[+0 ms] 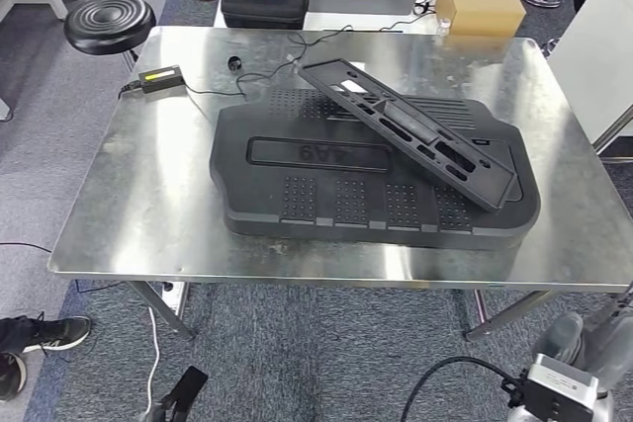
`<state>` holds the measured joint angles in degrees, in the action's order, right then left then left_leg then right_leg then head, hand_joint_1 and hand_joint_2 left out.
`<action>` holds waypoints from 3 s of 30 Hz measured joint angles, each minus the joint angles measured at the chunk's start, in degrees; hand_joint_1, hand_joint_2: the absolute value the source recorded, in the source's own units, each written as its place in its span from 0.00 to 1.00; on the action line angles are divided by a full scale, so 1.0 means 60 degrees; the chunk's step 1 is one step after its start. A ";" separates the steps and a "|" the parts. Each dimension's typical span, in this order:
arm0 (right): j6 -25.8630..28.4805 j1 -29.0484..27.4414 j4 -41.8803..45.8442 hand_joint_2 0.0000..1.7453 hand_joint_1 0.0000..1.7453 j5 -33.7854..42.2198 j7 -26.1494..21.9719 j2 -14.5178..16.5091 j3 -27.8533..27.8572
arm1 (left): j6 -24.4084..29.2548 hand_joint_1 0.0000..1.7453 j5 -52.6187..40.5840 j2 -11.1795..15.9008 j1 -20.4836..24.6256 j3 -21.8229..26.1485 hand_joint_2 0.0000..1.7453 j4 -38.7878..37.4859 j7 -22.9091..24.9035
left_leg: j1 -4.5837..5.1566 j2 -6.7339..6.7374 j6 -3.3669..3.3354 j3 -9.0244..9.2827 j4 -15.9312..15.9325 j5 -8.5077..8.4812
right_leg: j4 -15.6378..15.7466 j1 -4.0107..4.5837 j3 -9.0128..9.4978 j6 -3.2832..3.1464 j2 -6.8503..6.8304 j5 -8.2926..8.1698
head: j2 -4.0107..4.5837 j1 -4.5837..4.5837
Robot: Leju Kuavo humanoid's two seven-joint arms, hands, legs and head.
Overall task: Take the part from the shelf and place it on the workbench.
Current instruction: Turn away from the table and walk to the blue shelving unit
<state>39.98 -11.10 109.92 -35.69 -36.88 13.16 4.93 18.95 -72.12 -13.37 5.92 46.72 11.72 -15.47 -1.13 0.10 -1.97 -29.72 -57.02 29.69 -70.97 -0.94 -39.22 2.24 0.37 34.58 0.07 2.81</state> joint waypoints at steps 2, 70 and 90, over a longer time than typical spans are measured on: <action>0.0000 -0.0055 -0.0015 0.00 0.00 0.0013 0.0000 0.0010 0.0032 | 0.0000 0.00 0.0006 -0.0003 -0.0019 0.0007 0.00 0.0000 -0.0001 | -0.0021 0.0009 0.0017 0.0013 -0.0006 0.0009 | -0.0565 -0.0064 -0.0231 0.0083 -0.0010 0.0022 | 0.0000 -0.0002; 0.0015 -0.0505 -0.0559 1.00 0.00 0.0773 0.0470 0.0131 0.0447 | 0.0280 0.00 0.0156 -0.0155 -0.0150 0.0303 0.00 -0.0001 -0.0054 | 0.0220 0.0066 0.0063 -0.0691 -0.0091 -0.0698 | 0.2735 0.0417 0.2381 -0.0672 -0.0090 -0.0527 | 0.0000 0.0022; 0.0015 -0.0519 -0.0658 0.00 0.00 0.0772 0.0688 0.0061 0.0422 | 0.0277 0.00 0.0105 -0.0127 -0.0165 0.0307 0.00 0.0000 -0.0044 | -0.0009 0.0042 0.0044 -0.0084 -0.0163 0.0070 | 0.1094 0.0149 0.0348 -0.0119 -0.0156 -0.0454 | 0.0000 0.0017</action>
<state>40.06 -14.21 105.97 -31.06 -32.75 13.52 7.46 20.61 -71.49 -14.12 4.93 48.57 11.72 -15.74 -1.19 0.35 -1.70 -30.23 -58.00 30.11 -64.40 -0.05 -37.13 1.52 -0.56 31.86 0.07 2.92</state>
